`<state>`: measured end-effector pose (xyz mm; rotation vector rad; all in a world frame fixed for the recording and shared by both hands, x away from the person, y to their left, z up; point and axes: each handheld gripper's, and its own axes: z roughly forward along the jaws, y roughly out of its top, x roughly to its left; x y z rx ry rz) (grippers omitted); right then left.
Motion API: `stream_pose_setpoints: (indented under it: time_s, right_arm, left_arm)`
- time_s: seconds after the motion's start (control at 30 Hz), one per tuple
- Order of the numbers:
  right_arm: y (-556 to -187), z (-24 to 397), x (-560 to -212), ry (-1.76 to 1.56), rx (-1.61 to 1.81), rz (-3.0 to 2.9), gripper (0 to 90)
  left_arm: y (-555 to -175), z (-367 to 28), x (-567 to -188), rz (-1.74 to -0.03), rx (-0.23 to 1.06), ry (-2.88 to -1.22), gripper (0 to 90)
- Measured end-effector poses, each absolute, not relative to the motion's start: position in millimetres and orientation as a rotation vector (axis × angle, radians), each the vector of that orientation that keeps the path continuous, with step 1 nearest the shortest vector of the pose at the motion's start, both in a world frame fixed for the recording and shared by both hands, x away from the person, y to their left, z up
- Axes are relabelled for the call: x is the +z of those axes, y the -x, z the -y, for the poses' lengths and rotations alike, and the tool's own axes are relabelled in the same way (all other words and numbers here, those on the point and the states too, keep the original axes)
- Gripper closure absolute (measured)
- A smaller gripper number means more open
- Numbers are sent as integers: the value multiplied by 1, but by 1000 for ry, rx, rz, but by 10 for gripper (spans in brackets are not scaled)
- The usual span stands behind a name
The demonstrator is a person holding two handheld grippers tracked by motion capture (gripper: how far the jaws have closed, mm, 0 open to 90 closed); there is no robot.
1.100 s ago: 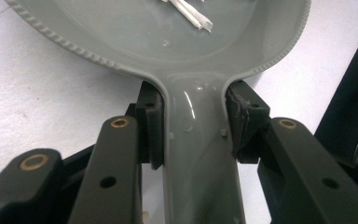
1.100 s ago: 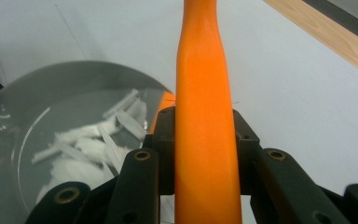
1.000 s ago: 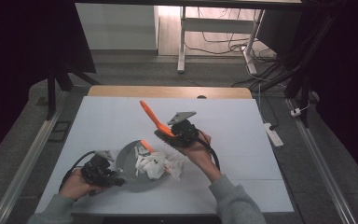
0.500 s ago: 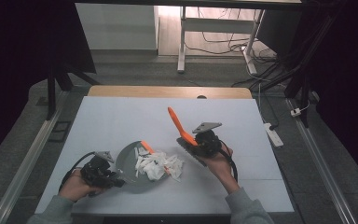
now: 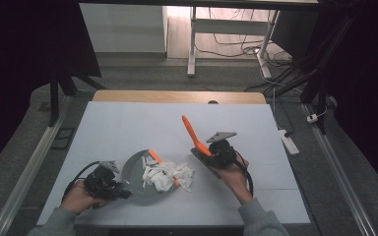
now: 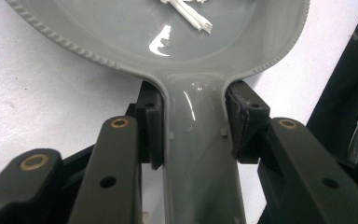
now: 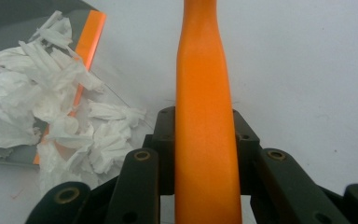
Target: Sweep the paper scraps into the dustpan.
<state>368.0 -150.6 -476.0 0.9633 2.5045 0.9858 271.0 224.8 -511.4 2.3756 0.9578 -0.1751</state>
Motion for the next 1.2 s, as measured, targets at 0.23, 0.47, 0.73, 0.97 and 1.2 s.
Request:
stream_pose_setpoints:
  time_s: [0.23,0.47,0.73,0.97,1.2]
  right_arm:
    - [-368,152,-481,-993,964,-2509,706]
    - [-368,150,-484,-1007,958,-2517,705]
    - [-365,144,-487,-1000,951,-2540,706]
    - [-362,137,-489,-996,950,-2544,706]
    - [-355,122,-490,-984,936,-2543,706]
  left_arm:
    - [-269,-225,-511,-950,-176,-2379,613]
    - [-266,-223,-511,-949,-178,-2372,613]
    - [-263,-222,-511,-935,-181,-2382,613]
    - [-261,-220,-511,-935,-182,-2380,613]
    - [-260,-217,-511,-930,-177,-2386,613]
